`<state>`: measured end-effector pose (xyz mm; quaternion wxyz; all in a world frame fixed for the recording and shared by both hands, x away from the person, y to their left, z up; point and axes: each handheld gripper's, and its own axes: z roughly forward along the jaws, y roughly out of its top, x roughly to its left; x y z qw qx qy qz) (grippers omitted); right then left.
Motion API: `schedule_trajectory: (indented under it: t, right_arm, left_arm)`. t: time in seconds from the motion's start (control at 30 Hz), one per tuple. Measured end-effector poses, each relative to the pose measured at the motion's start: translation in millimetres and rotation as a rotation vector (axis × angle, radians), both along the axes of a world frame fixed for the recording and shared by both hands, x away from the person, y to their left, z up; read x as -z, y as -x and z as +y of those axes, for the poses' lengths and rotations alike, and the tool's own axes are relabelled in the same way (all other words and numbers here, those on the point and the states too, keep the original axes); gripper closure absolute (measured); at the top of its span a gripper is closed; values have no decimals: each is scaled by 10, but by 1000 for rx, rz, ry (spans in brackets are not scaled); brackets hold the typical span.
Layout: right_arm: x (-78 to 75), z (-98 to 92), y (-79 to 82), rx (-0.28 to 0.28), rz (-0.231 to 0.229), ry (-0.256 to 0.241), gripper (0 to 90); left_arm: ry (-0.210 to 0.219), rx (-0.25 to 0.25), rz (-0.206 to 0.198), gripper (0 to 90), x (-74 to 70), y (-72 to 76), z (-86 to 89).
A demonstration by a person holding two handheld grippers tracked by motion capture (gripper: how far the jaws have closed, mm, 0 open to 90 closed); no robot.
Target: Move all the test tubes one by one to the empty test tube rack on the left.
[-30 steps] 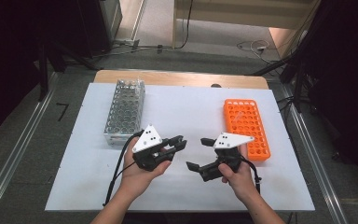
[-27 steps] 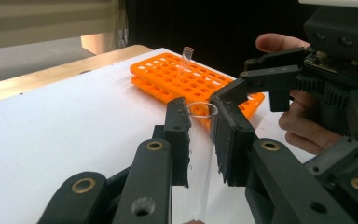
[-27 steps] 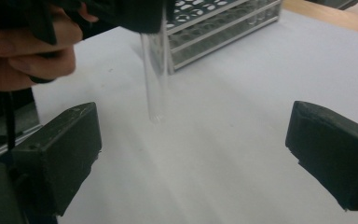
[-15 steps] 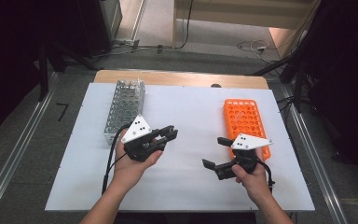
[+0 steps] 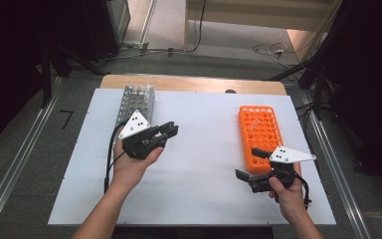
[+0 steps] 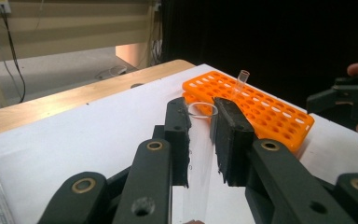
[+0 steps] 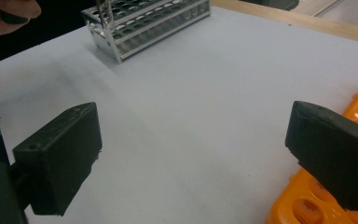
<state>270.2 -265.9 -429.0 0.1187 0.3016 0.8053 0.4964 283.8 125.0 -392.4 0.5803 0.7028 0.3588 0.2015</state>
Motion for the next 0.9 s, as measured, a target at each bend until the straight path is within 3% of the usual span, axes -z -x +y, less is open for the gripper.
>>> schedule_trajectory:
  t: [0.53,0.9]
  right_arm:
    - [75,-289,26,48,10,24,27]
    - [86,-316,10,55,19,14,27]
  left_arm:
    - [18,-79,31,746,12,-335,231]
    - [17,-149,37,746,10,-581,374]
